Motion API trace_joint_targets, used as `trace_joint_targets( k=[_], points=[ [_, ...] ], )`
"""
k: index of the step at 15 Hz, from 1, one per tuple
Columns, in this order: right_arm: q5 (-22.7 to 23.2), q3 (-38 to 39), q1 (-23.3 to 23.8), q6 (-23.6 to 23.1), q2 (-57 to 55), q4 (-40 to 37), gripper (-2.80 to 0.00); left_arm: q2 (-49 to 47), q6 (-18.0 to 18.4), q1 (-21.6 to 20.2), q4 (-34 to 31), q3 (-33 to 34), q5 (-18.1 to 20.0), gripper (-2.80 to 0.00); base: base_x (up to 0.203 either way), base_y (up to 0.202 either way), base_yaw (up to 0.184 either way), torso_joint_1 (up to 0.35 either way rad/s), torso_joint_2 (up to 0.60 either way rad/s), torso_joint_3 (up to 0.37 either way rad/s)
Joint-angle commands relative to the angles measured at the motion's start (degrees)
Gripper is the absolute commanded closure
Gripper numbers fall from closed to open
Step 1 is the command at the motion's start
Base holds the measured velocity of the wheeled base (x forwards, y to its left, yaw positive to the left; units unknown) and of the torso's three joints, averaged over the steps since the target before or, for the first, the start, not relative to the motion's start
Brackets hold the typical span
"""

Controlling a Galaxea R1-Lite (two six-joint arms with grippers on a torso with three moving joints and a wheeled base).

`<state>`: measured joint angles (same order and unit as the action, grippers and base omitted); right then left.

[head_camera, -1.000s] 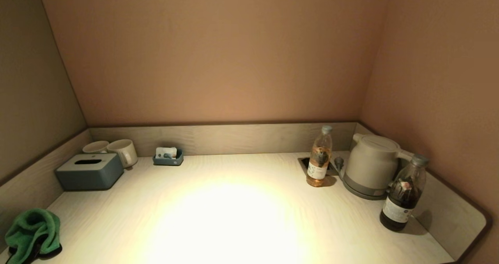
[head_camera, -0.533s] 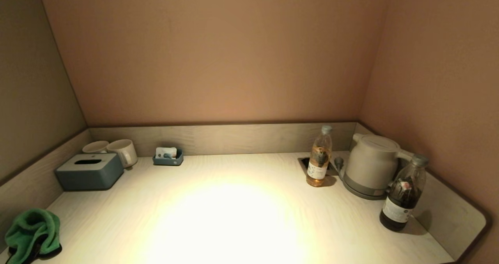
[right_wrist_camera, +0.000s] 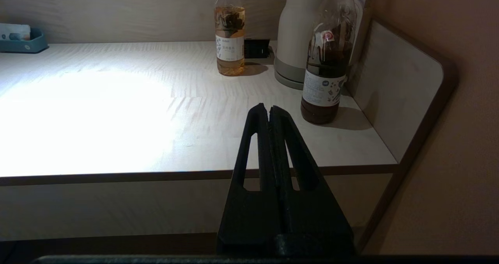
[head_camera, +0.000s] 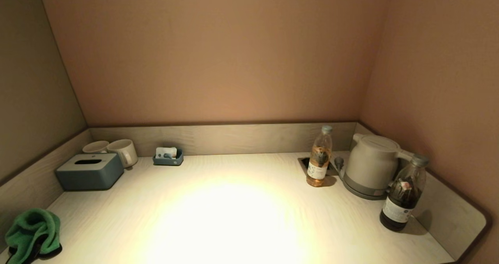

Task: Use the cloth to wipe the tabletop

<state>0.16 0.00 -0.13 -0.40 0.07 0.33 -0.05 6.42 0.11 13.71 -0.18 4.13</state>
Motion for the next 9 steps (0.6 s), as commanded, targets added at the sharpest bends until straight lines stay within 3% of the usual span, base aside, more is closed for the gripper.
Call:
trace_joint_targets(
  k=[1,5,9],
  points=[
    [0.0,0.0,0.0,0.0,-0.1,0.0,0.00,0.0,0.0,0.0,-0.5,0.1,0.0,0.00,0.000,0.000,0.000,0.000,0.00,0.000],
    [0.0,0.0,0.0,0.0,-0.1,0.0,0.00,0.0,0.3,0.0,-12.7,0.2,-1.7,0.00,0.000,0.000,0.000,0.000,0.00,0.000],
    [0.0,0.0,0.0,0.0,-0.1,0.0,0.00,0.0,-2.1,0.0,-13.9,0.1,-2.3,0.00,0.000,0.000,0.000,0.000,0.00,0.000]
  ],
)
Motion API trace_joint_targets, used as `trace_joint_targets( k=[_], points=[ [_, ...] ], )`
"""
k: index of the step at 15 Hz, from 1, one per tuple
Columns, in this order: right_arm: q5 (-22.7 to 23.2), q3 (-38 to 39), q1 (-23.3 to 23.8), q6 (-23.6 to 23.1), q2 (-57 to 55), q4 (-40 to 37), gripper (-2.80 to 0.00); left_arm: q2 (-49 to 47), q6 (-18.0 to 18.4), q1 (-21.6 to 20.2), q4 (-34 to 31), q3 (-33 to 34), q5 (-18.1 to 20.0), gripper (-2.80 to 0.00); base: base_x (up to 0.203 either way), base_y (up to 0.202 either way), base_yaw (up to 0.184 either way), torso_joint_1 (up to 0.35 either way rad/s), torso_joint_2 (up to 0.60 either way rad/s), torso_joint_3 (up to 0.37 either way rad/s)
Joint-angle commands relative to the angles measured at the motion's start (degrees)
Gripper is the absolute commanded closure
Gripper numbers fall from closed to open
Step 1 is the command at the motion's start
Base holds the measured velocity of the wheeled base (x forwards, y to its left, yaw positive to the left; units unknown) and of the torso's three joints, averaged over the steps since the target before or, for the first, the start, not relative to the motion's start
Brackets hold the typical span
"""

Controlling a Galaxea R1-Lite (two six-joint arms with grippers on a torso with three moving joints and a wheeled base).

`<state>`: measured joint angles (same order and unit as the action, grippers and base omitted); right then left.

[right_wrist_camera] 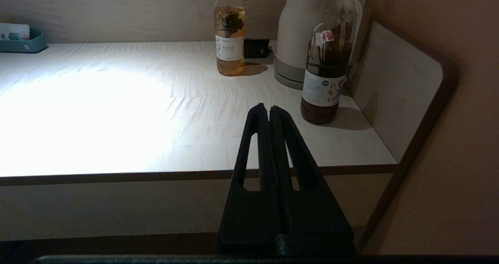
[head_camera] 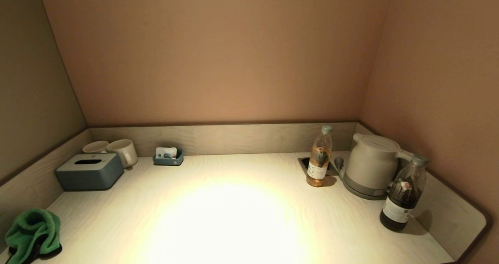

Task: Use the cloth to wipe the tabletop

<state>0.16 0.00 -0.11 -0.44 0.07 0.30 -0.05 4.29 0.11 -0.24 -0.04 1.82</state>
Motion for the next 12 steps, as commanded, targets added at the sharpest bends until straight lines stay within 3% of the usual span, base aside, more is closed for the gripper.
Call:
trace_joint_targets(
  k=[1,12],
  points=[
    [0.0,0.0,-0.1,0.0,-0.1,0.0,0.00,0.0,0.0,0.0,0.1,0.0,0.0,0.00,0.000,0.000,0.000,0.000,0.00,0.000],
    [0.0,0.0,-0.1,-0.1,-0.1,0.0,0.00,0.0,-0.2,0.1,0.0,0.0,0.1,0.00,0.000,0.000,0.000,0.000,0.00,0.000]
  ],
)
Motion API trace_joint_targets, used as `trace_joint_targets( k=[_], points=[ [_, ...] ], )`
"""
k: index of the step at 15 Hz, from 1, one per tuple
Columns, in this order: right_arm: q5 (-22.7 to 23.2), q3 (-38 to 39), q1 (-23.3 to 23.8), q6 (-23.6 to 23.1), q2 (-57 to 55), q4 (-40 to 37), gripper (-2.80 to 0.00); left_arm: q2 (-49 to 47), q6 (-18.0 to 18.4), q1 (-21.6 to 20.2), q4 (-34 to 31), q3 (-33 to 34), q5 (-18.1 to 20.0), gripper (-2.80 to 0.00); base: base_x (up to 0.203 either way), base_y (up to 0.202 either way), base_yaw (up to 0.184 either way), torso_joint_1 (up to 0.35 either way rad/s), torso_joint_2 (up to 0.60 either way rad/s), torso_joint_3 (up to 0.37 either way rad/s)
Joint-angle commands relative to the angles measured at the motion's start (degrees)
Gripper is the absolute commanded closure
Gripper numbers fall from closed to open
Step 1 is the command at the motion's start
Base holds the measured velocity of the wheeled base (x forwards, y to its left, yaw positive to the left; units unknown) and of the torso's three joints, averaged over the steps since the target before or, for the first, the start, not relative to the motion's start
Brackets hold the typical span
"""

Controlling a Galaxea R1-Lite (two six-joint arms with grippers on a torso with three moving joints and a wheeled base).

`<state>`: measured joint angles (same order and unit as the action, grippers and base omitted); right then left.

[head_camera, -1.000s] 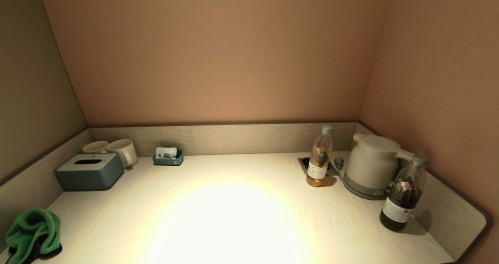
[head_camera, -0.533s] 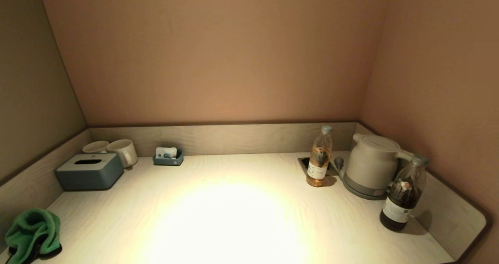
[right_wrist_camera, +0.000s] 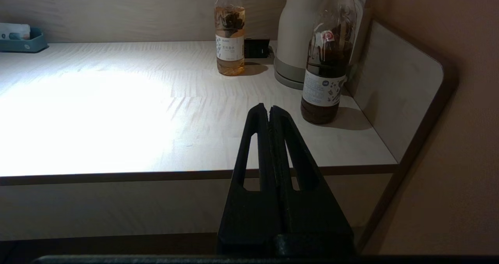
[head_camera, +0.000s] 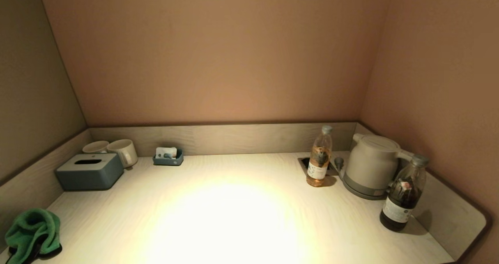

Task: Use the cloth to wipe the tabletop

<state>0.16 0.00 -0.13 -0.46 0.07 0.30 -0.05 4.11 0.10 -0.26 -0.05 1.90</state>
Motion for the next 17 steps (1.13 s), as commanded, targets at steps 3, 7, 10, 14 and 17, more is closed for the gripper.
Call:
trace_joint_targets(
  k=[3,7,10,14,17],
  points=[
    [0.0,0.0,0.0,0.0,-0.1,0.0,0.00,0.0,0.0,0.0,0.0,0.0,0.0,0.00,0.000,0.000,0.000,0.000,0.00,0.000],
    [0.0,0.0,0.0,0.0,-0.1,0.0,0.00,0.0,0.0,0.0,0.0,0.0,0.0,0.00,0.000,0.000,0.000,0.000,0.00,0.000],
    [0.0,0.0,0.0,-0.1,-0.1,0.0,0.00,0.0,0.0,0.0,0.0,0.0,0.0,0.00,0.000,0.000,0.000,0.000,0.00,0.000],
    [0.0,0.0,0.0,-0.1,-0.1,0.0,0.00,0.0,0.0,0.0,0.0,0.0,0.0,0.00,0.000,0.000,0.000,0.000,0.00,0.000],
    [-0.1,0.0,0.0,-0.1,-0.1,0.0,0.00,0.0,0.0,0.0,0.0,0.0,0.0,0.00,0.000,0.000,0.000,0.000,0.00,0.000]
  ],
)
